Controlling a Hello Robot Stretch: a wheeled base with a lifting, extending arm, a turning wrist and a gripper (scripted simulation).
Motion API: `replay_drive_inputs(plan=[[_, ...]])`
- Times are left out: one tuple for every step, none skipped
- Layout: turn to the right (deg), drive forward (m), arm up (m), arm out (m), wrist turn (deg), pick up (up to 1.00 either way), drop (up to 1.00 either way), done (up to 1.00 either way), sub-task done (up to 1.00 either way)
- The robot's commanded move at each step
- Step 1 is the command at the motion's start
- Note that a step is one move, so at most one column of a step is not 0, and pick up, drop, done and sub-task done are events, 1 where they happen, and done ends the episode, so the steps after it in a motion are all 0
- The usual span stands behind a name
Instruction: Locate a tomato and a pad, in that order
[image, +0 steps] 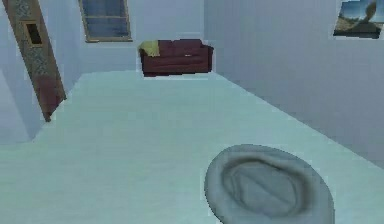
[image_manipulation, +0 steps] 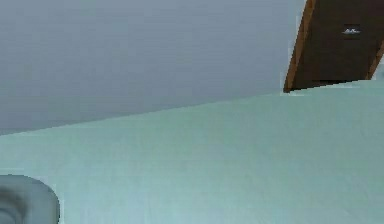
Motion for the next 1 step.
replay_drive_inputs(plan=[[0.0, 0.10, 0.00, 0.00, 0.0, 0.00, 0.00, 0.00, 0.00]])
